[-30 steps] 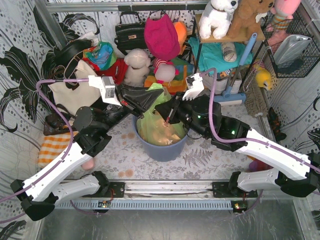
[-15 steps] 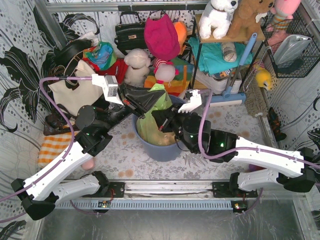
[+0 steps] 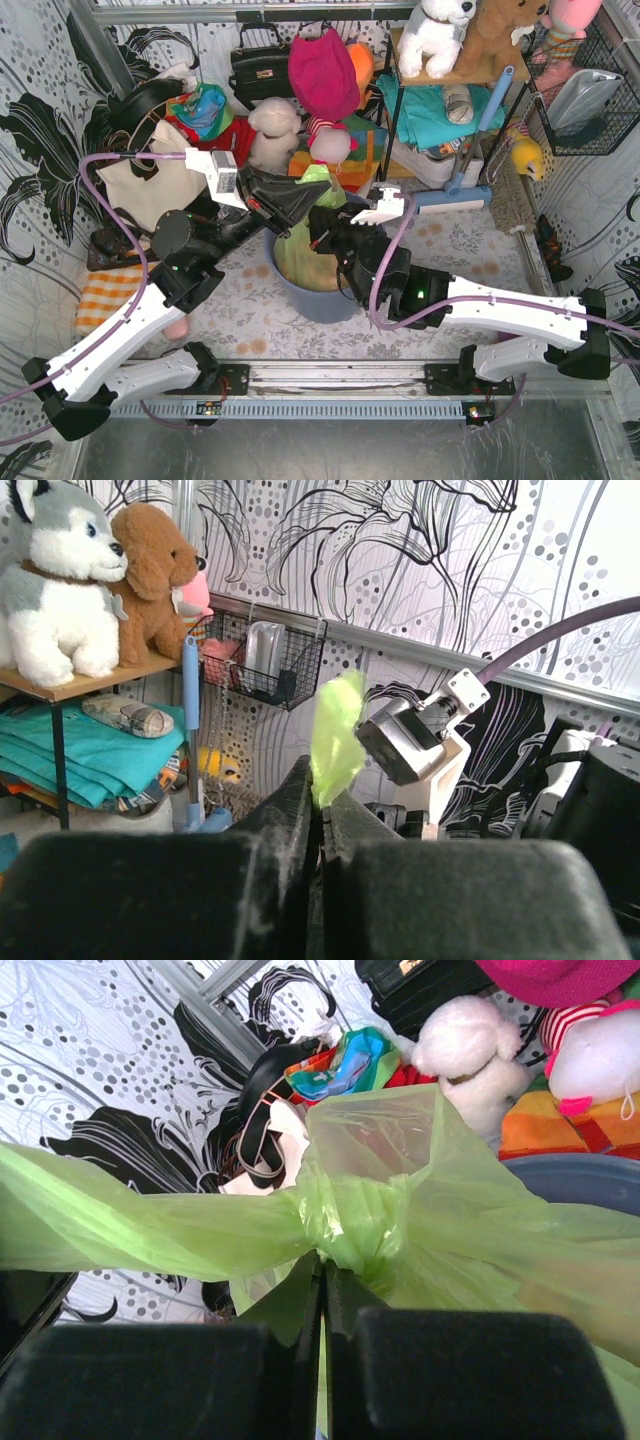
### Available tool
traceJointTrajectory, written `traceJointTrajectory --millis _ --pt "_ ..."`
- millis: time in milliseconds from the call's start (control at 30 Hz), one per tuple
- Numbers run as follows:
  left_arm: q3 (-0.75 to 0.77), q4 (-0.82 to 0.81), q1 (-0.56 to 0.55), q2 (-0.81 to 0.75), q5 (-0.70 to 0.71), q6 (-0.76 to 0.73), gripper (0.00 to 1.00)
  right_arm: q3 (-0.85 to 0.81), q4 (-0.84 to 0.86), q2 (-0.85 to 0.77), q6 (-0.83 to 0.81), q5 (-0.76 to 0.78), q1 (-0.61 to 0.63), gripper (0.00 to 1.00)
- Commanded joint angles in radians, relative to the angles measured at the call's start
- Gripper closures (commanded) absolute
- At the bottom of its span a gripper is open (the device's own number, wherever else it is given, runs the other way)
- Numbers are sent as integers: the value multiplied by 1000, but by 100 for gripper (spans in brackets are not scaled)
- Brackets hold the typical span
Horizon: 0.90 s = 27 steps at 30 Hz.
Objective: Tie the trash bag
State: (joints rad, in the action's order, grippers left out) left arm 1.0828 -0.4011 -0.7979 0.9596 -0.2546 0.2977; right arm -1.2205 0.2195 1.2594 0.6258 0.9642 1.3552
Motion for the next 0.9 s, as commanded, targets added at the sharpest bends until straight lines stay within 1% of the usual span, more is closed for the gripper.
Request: traceJointTrajectory --millis 0,67,133,167,233,333,400,533,667,867 --pt "23 -11 -3 -29 -1 2 78 14 92 9 -63 66 5 100" --pt "18 -9 -3 -46 23 2 58 20 91 4 -62 66 5 100" --pt "6 -21 -4 -65 67 22 42 21 81 -1 -57 62 5 100" --pt "4 -19 -3 -76 85 31 37 19 64 -3 -43 59 5 100" --pt "12 8 -4 -99 128 41 32 18 40 -8 -27 56 5 100" --pt "25 98 -3 -144 226 48 29 21 12 -18 -4 55 5 100" --pt "28 187 -3 -170 292 52 30 22 1 -25 1 57 5 100" --pt "-21 273 -4 -229 390 75 30 21 -21 -38 14 57 5 100" --pt "-89 322 -3 -260 406 109 29 9 -42 -37 15 54 5 100" --pt "-132 375 -3 -214 405 172 31 2 -63 -45 25 44 6 100"
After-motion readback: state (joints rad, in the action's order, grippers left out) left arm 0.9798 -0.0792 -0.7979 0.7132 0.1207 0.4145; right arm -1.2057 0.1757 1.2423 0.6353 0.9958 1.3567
